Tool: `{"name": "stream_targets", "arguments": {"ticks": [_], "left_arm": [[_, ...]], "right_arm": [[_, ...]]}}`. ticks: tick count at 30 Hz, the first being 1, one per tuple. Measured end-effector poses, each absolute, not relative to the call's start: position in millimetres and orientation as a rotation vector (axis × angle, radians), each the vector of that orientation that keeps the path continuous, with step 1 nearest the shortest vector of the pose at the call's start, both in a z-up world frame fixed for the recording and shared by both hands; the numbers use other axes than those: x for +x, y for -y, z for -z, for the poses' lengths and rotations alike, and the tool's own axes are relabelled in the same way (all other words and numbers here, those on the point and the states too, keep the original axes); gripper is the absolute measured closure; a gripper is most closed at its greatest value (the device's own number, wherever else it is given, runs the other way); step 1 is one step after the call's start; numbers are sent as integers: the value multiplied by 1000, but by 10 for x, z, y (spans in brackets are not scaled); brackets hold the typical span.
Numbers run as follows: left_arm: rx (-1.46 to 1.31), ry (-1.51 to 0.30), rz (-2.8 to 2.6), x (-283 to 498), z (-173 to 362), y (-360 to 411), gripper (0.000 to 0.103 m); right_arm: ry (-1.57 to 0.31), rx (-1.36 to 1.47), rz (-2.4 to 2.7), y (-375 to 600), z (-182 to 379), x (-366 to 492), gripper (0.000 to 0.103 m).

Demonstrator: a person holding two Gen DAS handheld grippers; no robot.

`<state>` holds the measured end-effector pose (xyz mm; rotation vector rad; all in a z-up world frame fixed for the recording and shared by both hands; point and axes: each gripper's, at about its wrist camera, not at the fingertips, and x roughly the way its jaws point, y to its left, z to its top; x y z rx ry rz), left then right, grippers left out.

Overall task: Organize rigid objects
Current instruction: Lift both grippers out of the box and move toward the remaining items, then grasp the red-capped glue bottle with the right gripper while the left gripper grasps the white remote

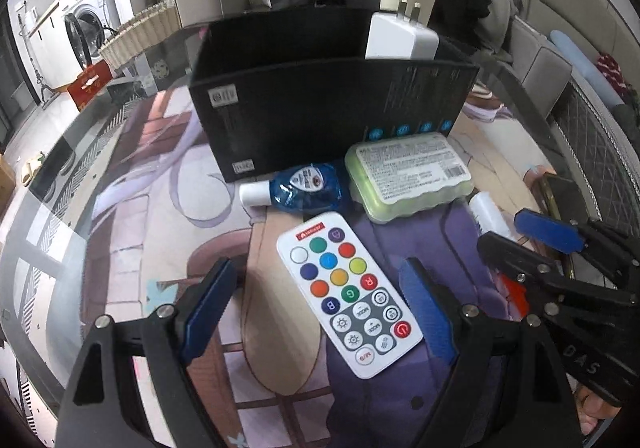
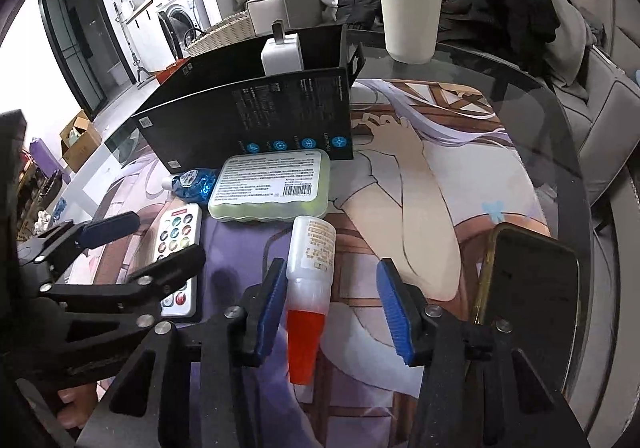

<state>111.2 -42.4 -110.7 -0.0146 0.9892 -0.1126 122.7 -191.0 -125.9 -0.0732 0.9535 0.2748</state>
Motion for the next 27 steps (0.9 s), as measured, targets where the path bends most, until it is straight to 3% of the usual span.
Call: {"name": "stream_targets", "arguments": {"ticks": [4, 6, 12, 15, 16, 19, 22, 27], "left_arm": [[10, -980, 140, 1072, 1084, 413, 42], [10, -977, 158, 1036, 1057, 371, 65], [6, -988, 181, 955, 1043, 213, 65], [17, -988, 189, 896, 1040, 181, 65], [25, -989, 189, 879, 1039, 177, 64], [37, -994, 188, 846, 1042, 171, 53], [45, -995, 190, 826, 1043, 168, 52], [39, -996, 195, 842, 1035, 153, 65]], "right_arm": [[-957, -91, -303, 1820, 1261, 1219, 55], [-956, -106, -317, 1749, 1266, 1210, 55], [-959, -131, -360, 1580, 1272, 1159, 58], [-970, -152, -396, 1489, 1269, 1115, 71], [-977, -162, -418, 1446, 1265, 1097, 82], [-973, -189, -442, 1351, 1273, 1039, 82], [-969, -195, -446, 1300, 1271, 1016, 82], [-968, -199, -453, 1267, 1266, 1013, 82]]}}
